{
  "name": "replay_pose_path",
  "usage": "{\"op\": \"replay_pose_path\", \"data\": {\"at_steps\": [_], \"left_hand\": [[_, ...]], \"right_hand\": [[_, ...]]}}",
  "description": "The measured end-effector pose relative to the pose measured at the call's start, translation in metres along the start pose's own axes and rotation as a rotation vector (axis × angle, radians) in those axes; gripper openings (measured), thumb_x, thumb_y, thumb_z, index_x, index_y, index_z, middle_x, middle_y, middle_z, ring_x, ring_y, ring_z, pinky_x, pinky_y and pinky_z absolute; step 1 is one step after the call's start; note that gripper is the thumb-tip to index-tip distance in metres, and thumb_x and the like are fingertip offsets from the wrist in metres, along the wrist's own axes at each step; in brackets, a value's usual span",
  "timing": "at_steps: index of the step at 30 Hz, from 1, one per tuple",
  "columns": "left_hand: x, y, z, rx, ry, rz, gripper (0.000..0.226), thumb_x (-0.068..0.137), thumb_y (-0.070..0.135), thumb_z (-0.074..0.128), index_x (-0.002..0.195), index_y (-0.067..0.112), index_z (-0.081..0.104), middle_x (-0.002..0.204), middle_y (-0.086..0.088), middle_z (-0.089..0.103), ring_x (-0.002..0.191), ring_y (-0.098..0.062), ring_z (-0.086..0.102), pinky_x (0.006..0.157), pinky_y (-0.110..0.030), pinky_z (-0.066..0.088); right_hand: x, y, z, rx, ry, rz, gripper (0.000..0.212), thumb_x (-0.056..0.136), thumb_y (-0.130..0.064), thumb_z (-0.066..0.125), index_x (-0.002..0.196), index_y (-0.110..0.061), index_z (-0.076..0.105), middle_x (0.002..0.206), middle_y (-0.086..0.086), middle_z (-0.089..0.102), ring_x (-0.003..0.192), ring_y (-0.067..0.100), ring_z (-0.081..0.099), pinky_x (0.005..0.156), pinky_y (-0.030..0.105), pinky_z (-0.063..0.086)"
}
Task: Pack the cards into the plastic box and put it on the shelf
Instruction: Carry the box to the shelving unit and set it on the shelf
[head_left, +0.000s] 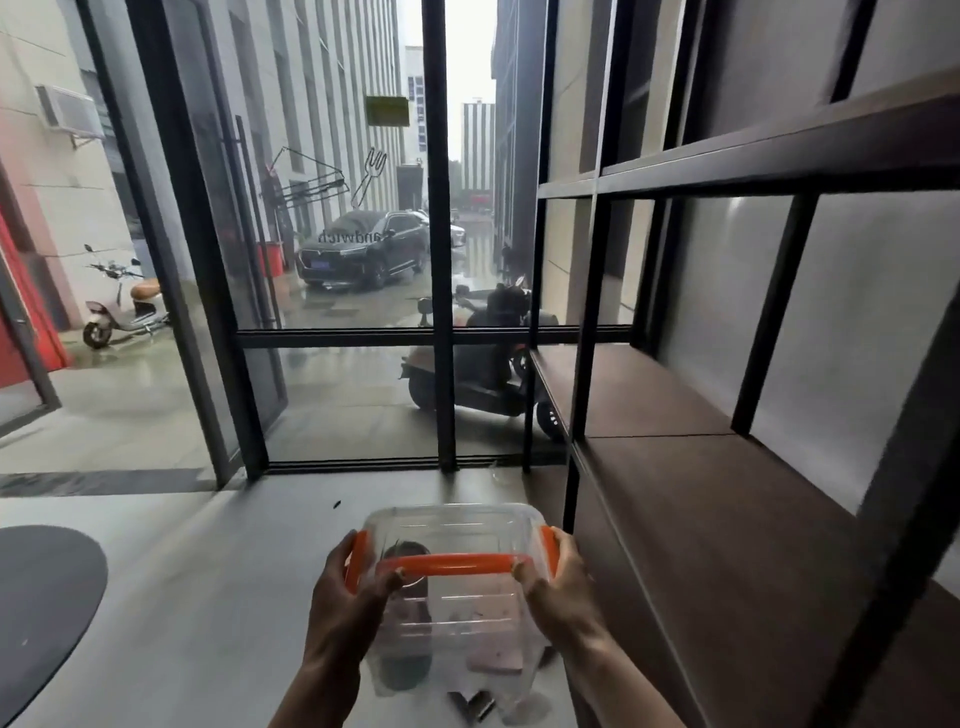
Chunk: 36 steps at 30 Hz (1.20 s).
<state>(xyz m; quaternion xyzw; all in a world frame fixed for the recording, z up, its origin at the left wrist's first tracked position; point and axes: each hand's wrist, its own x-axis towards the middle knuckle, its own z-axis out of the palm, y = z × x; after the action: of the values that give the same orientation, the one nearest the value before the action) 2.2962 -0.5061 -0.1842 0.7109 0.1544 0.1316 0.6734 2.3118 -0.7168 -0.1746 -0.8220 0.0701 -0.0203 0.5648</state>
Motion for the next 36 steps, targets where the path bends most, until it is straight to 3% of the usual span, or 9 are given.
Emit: {"op": "replay_pose_path", "data": {"at_steps": [3,8,12,16,20,24,30,34,36], "left_hand": [[0.066,-0.001,0.036,0.027,-0.042,0.019,0.085,0.079,0.030,0.080,0.152,0.020,0.037,0.150,-0.012,0.045,0.121,-0.027,0.048,0.097,-0.049,0.046],[0.170,0.005,0.110,0.071,-0.121,0.027,0.082,0.083,0.023,0.078,0.152,0.019,0.035,0.152,-0.013,0.043,0.129,-0.032,0.047,0.099,-0.050,0.044],[0.242,0.023,0.181,0.096,-0.214,0.074,0.077,0.084,0.018,0.077,0.150,0.019,0.038,0.150,-0.013,0.047,0.123,-0.027,0.049,0.090,-0.041,0.046],[0.300,0.025,0.258,0.099,-0.372,0.100,0.082,0.082,0.020,0.079,0.152,0.020,0.036,0.148,-0.011,0.048,0.127,-0.030,0.050,0.092,-0.042,0.047],[0.322,0.023,0.340,0.096,-0.587,0.052,0.068,0.079,0.022,0.082,0.137,0.018,0.046,0.126,-0.009,0.061,0.104,-0.022,0.062,0.070,-0.029,0.049],[0.325,0.012,0.428,0.147,-0.813,-0.010,0.066,0.071,0.033,0.086,0.121,0.005,0.053,0.110,-0.015,0.066,0.087,-0.019,0.067,0.056,-0.023,0.050],[0.288,0.007,0.526,0.233,-1.147,0.040,0.060,0.060,0.045,0.085,0.108,0.016,0.064,0.093,-0.006,0.075,0.078,-0.024,0.074,0.061,-0.044,0.061],[0.260,0.006,0.566,0.272,-1.394,0.154,0.009,0.077,0.020,0.075,0.081,0.013,0.076,0.069,-0.010,0.076,0.057,-0.024,0.069,0.053,-0.043,0.055],[0.249,-0.003,0.579,0.288,-1.430,0.135,0.012,0.076,0.019,0.077,0.085,0.014,0.073,0.075,-0.012,0.075,0.061,-0.023,0.069,0.058,-0.045,0.055]], "right_hand": [[0.071,0.004,0.004,0.055,0.041,0.030,0.059,0.096,-0.023,0.060,0.148,-0.016,0.033,0.110,-0.001,0.052,0.094,0.017,0.056,0.084,0.035,0.052],[0.182,0.010,-0.005,0.115,0.122,0.051,0.059,0.096,-0.025,0.061,0.147,-0.017,0.034,0.101,-0.005,0.056,0.081,0.005,0.056,0.067,0.025,0.049],[0.266,0.009,-0.030,0.153,0.246,0.088,0.064,0.092,-0.030,0.063,0.148,-0.022,0.034,0.124,0.005,0.062,0.103,0.023,0.064,0.092,0.044,0.056],[0.319,0.019,-0.068,0.150,0.367,0.124,0.066,0.094,-0.034,0.061,0.150,-0.025,0.029,0.138,0.006,0.057,0.116,0.028,0.059,0.100,0.049,0.053],[0.336,0.042,-0.115,0.163,0.478,0.179,0.067,0.098,-0.029,0.058,0.154,-0.021,0.022,0.147,0.007,0.047,0.125,0.028,0.053,0.103,0.042,0.048],[0.333,0.075,-0.160,0.087,0.727,0.281,0.064,0.094,-0.038,0.063,0.148,-0.020,0.034,0.139,0.008,0.055,0.121,0.029,0.059,0.098,0.045,0.054],[0.305,0.101,-0.200,0.244,0.999,0.462,0.070,0.100,-0.028,0.056,0.154,-0.011,0.014,0.157,0.019,0.032,0.135,0.034,0.045,0.109,0.048,0.042],[0.278,0.107,-0.206,0.212,1.213,0.574,0.066,0.101,-0.025,0.056,0.150,-0.007,0.017,0.144,0.016,0.041,0.124,0.030,0.053,0.103,0.045,0.048],[0.265,0.116,-0.207,0.127,1.326,0.667,0.057,0.096,-0.031,0.063,0.141,-0.012,0.033,0.118,0.005,0.055,0.104,0.023,0.062,0.096,0.046,0.054]]}}
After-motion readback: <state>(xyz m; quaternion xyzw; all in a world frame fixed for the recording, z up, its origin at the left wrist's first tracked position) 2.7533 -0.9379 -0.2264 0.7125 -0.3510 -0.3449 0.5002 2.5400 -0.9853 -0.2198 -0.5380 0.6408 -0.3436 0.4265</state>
